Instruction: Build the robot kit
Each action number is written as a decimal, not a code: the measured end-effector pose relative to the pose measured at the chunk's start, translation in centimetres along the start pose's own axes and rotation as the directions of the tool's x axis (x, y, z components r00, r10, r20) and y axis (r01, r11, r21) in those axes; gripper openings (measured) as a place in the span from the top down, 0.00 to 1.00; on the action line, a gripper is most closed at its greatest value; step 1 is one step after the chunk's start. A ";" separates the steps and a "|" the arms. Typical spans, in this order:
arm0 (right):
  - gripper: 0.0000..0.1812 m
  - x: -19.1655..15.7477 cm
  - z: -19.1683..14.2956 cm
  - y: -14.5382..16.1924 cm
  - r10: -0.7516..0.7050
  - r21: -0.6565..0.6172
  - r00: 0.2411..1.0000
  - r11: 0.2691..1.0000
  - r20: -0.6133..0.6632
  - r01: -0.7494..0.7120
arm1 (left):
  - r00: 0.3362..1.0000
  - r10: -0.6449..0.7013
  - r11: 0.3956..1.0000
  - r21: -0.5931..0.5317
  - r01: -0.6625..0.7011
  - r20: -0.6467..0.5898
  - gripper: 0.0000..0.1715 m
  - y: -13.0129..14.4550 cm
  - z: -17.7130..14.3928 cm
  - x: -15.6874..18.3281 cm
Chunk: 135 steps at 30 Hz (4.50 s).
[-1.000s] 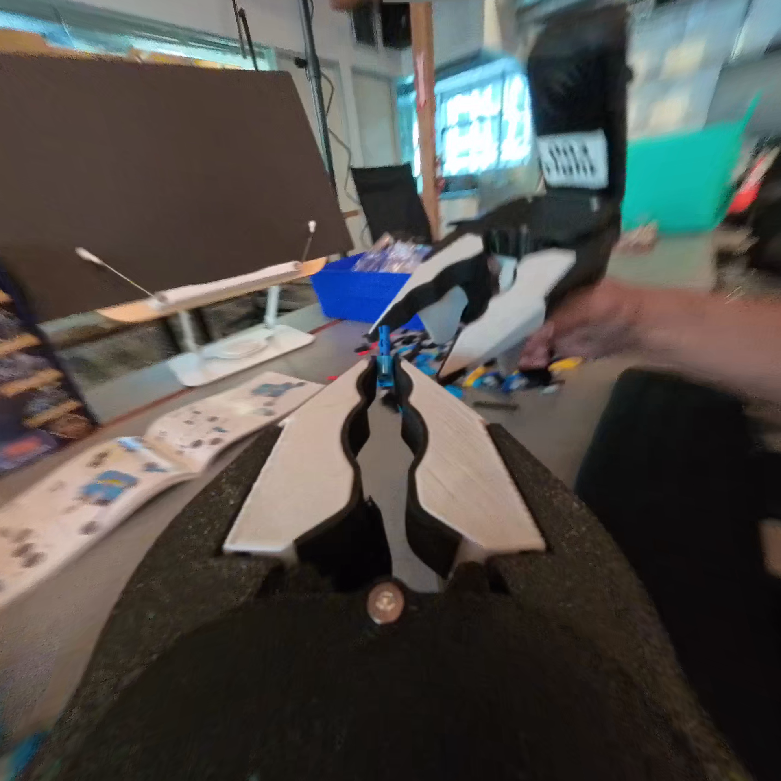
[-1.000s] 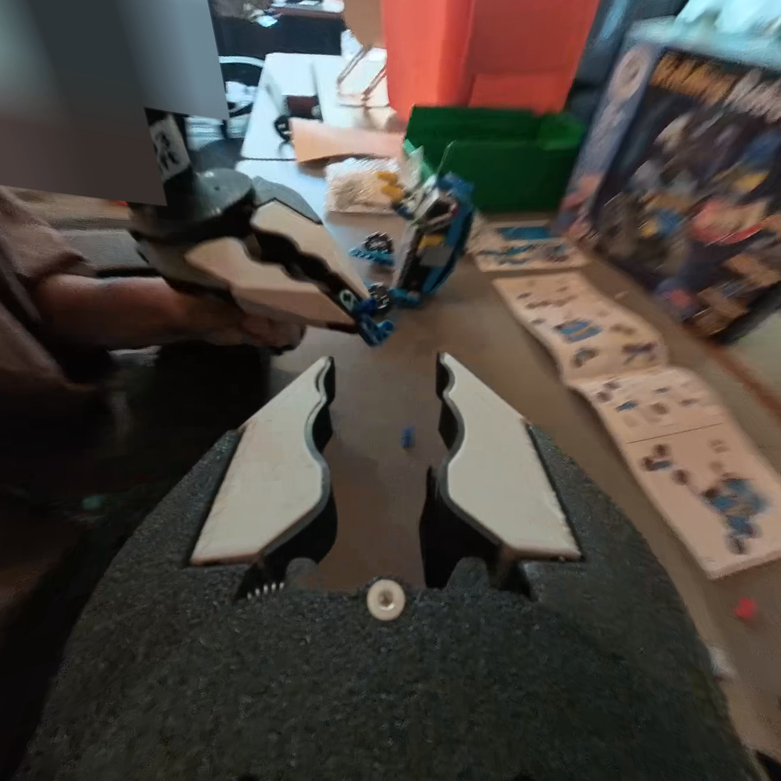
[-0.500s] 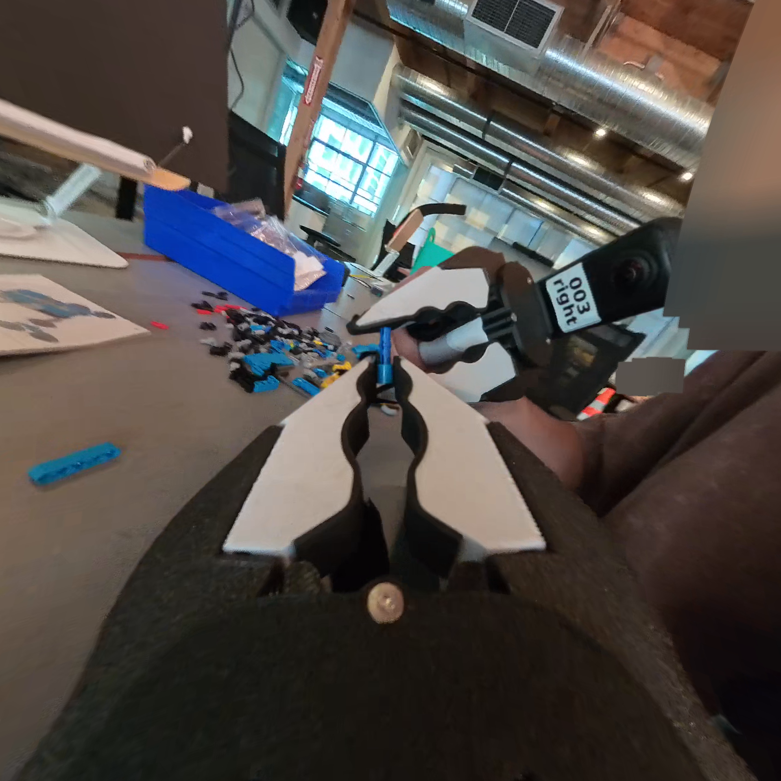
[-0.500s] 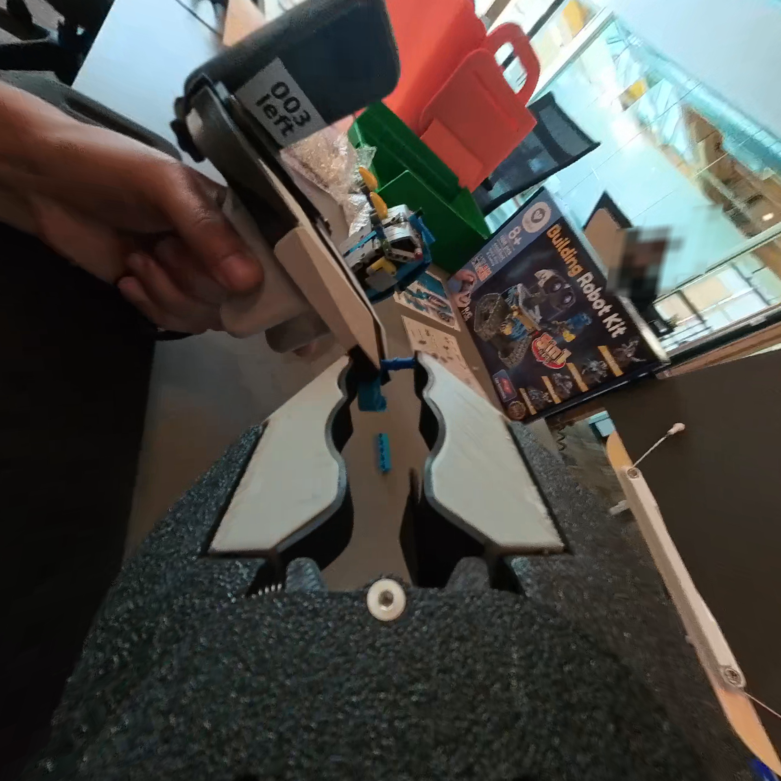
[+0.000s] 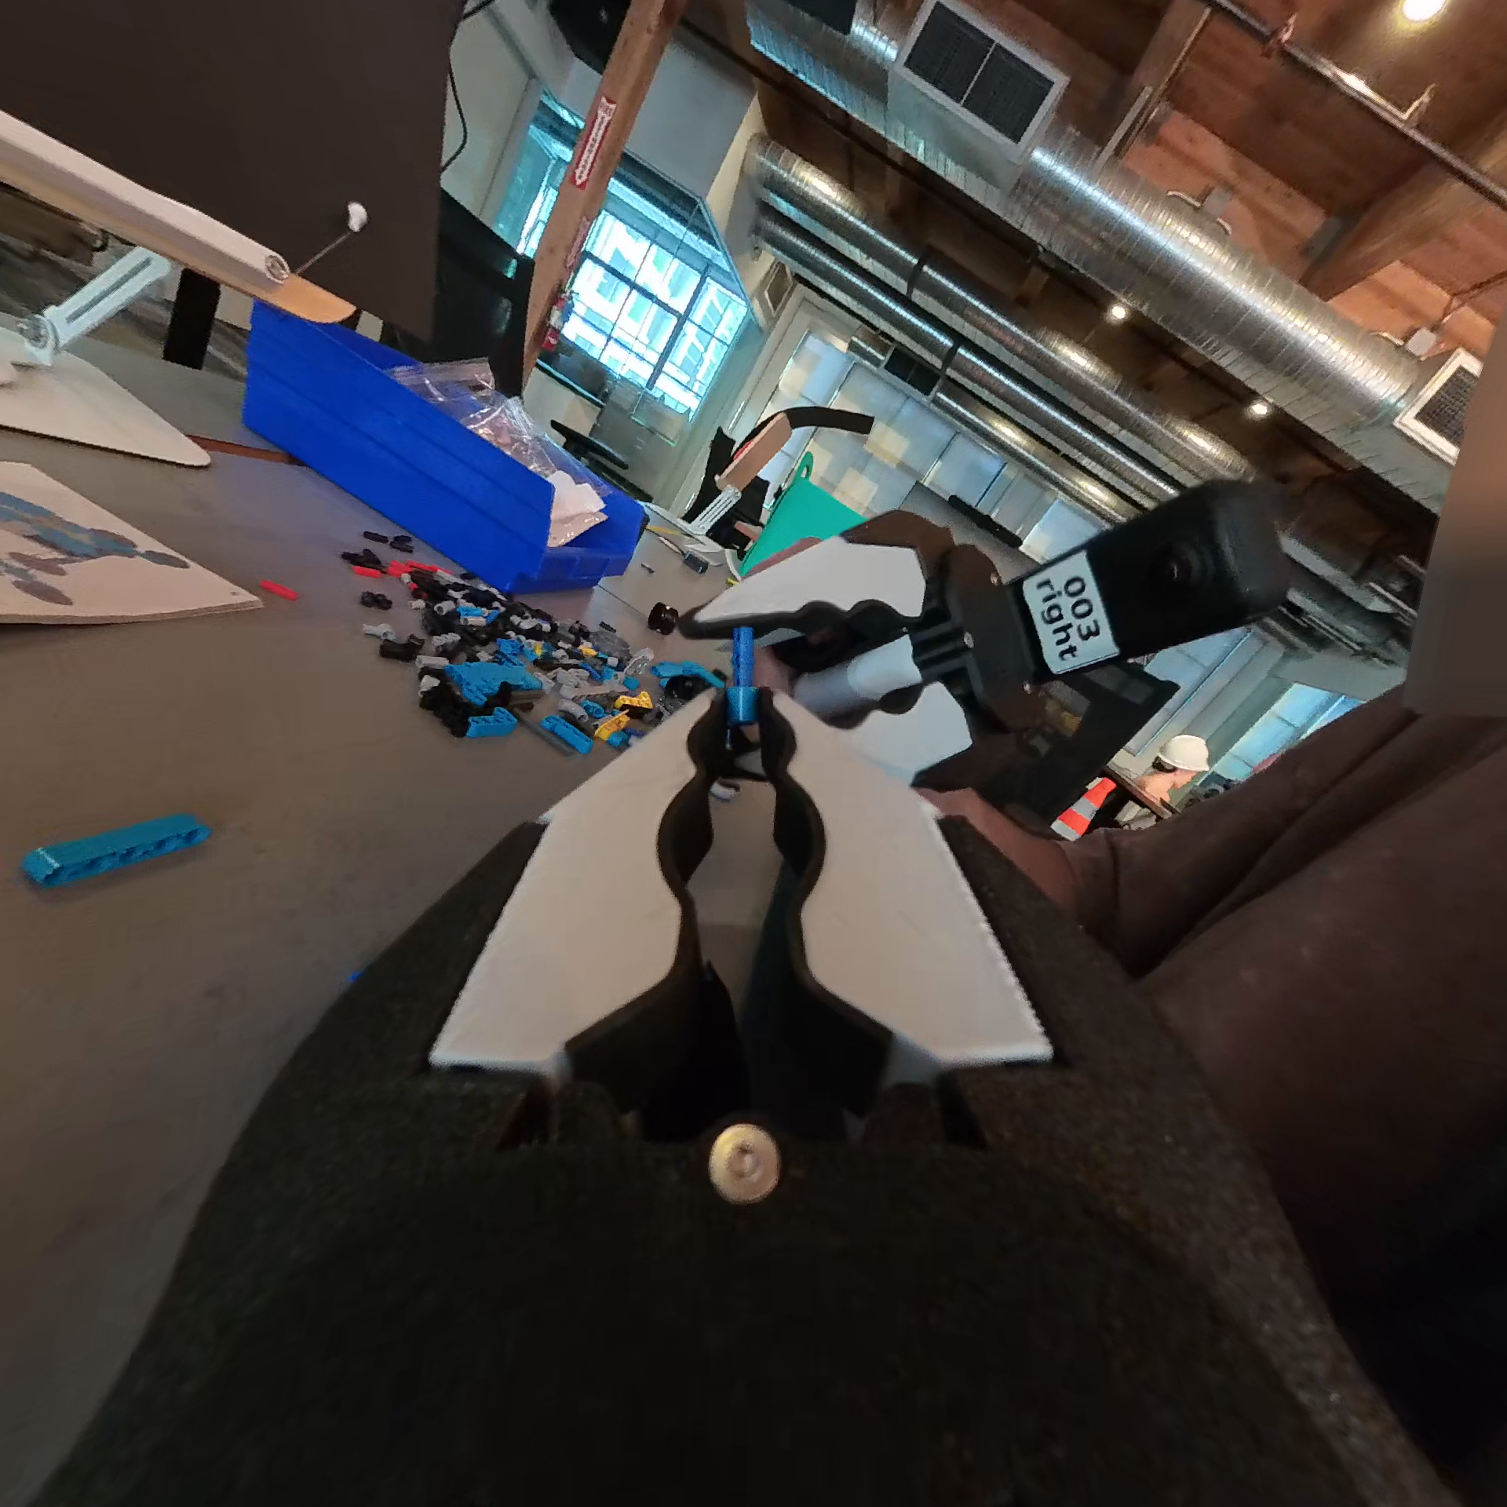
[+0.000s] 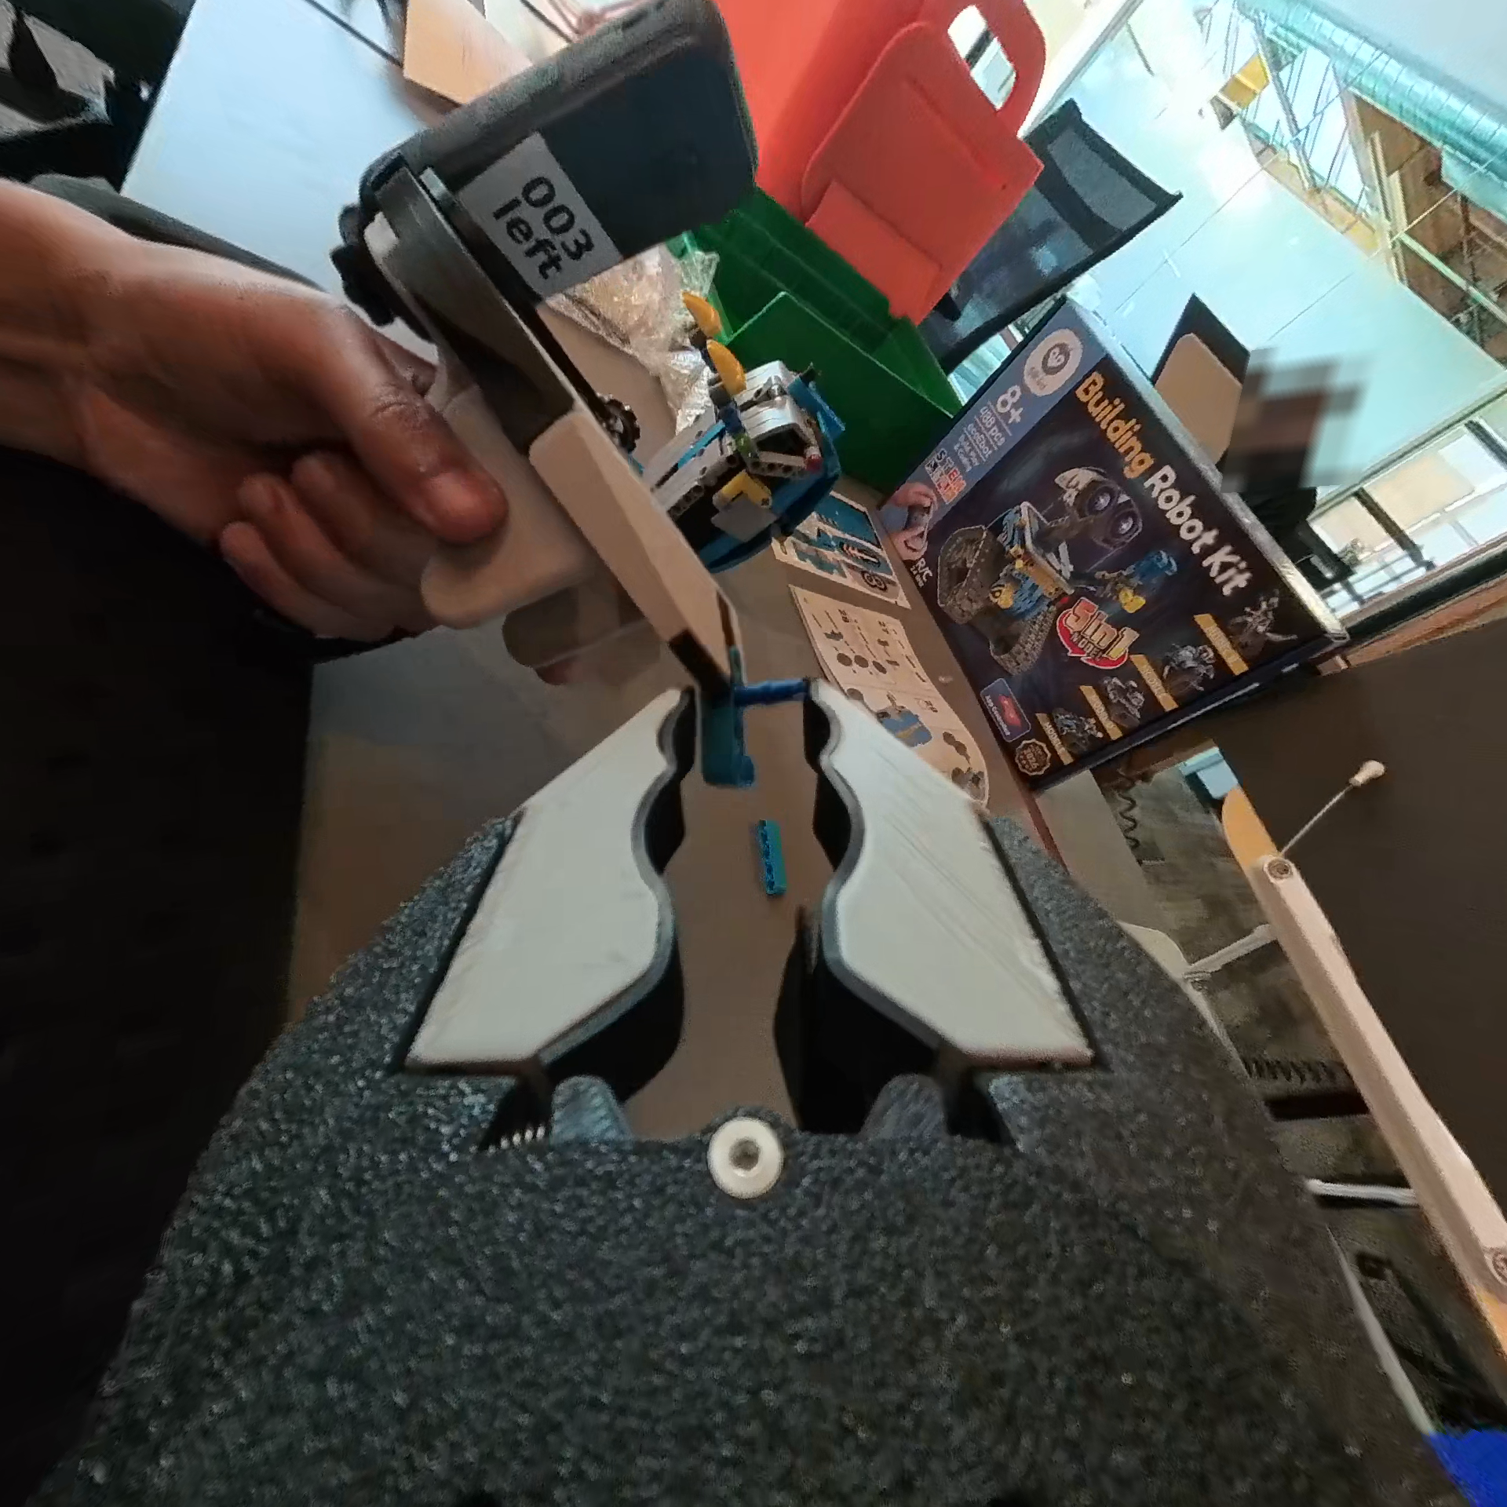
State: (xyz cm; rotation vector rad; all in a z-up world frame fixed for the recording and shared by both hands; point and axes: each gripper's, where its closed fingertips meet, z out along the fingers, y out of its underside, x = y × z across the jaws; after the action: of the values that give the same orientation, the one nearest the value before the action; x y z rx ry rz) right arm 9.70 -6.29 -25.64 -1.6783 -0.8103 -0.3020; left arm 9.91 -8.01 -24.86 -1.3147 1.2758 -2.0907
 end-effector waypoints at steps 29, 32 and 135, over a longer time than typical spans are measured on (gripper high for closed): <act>0.89 0.3 0.8 0.4 -0.064 -0.019 0.998 0.998 -0.007 0.064 | 0.996 0.062 0.997 0.035 -0.065 0.066 0.96 -0.8 -0.4 -0.7; 0.74 1.0 0.2 -0.3 0.298 0.088 0.942 0.946 0.156 -0.314 | 0.935 0.305 0.943 0.079 -0.323 0.179 0.96 -2.6 -1.4 -0.1; 0.91 11.1 25.8 12.1 0.380 -0.395 0.462 0.916 0.801 -0.070 | 0.679 0.245 0.956 -0.057 -0.288 0.692 0.93 -7.9 -28.9 -12.7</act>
State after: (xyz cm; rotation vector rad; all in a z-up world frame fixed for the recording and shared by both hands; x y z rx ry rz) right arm 19.93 20.87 -35.32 -2.2280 -1.2963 0.7627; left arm -7.10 19.31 -29.58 -1.5583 0.9696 -1.2103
